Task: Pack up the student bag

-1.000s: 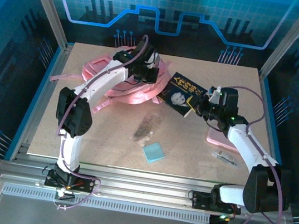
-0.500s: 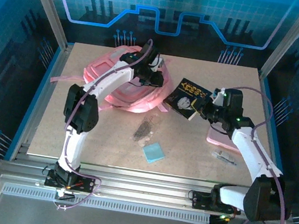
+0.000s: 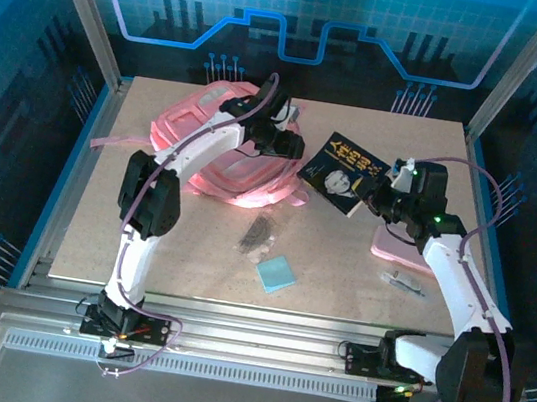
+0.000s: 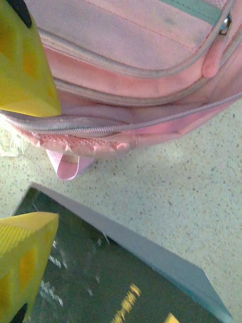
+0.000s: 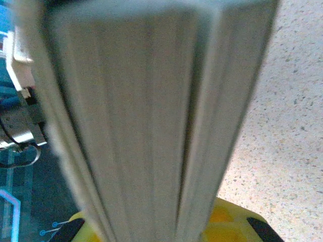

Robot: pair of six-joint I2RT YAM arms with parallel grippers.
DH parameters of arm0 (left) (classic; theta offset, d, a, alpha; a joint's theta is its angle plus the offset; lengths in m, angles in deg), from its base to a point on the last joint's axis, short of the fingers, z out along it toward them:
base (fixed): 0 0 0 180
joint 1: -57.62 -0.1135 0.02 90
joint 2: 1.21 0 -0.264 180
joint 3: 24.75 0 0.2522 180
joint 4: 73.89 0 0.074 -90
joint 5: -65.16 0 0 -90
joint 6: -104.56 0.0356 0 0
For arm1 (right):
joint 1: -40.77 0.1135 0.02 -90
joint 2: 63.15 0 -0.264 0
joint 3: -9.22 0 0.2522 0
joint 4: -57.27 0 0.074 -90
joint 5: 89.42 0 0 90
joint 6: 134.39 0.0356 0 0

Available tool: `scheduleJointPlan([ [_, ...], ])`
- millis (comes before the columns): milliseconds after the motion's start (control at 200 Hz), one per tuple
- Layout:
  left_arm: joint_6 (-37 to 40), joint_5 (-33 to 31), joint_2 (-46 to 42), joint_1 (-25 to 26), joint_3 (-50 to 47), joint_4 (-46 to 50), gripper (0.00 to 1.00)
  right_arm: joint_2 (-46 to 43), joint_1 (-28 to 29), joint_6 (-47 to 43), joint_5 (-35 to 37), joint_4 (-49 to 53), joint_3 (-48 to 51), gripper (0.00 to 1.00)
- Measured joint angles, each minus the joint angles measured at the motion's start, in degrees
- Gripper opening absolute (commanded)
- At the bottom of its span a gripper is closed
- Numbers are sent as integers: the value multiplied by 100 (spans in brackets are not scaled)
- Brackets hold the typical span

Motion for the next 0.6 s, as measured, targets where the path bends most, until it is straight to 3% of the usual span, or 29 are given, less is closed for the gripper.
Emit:
scheduleJointPlan([
  [90,90,-208,125,59,-13,2,52,-59,-168,0,7,9,39,0],
  [230,227,-442,448,136,-13,9,41,-229,-367,0,2,72,138,0],
  [425,236,-584,876,155,-13,9,8,-518,-586,-15,-44,197,352,0],
  [520,249,-627,905,155,-13,9,14,-581,-627,-44,-42,289,385,0],
  [600,227,-636,905,155,-4,4,40,-608,-629,-50,-59,302,389,0],
])
